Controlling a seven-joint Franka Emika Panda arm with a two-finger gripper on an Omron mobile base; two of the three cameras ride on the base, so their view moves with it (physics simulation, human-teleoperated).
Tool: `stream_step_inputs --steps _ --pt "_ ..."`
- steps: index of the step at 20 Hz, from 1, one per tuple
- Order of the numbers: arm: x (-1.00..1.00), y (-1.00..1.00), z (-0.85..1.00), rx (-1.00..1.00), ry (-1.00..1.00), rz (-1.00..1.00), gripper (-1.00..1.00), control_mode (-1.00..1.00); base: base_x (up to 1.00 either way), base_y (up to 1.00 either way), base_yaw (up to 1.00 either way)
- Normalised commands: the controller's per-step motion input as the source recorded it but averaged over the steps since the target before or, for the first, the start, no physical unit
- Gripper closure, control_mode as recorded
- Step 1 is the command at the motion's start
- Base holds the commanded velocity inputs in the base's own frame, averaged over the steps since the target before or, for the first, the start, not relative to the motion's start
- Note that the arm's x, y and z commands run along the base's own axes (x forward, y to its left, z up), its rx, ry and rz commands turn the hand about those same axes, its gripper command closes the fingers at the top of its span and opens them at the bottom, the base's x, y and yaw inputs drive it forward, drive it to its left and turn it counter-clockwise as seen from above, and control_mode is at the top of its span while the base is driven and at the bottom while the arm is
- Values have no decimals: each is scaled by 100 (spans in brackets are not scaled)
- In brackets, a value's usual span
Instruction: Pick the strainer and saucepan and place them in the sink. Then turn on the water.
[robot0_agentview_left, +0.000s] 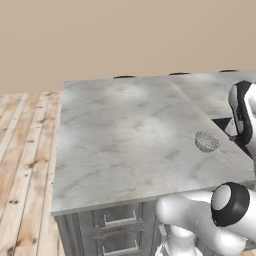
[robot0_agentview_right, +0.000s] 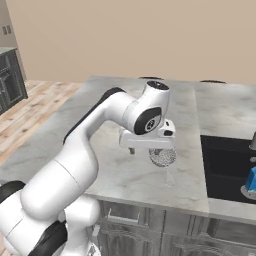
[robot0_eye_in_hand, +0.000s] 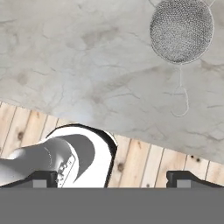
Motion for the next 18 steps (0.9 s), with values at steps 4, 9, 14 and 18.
stream_step_inputs --steps 4,9,14,18 --pt "-5 -41 -32 1 5 9 -100 -100 0 0 0" --pt "0 -42 -46 0 1 7 -100 -100 0 0 0" --pt "3 -22 -44 1 2 9 -100 -100 0 0 0" --pt "23 -2 -26 3 6 10 -100 -100 0 0 0"
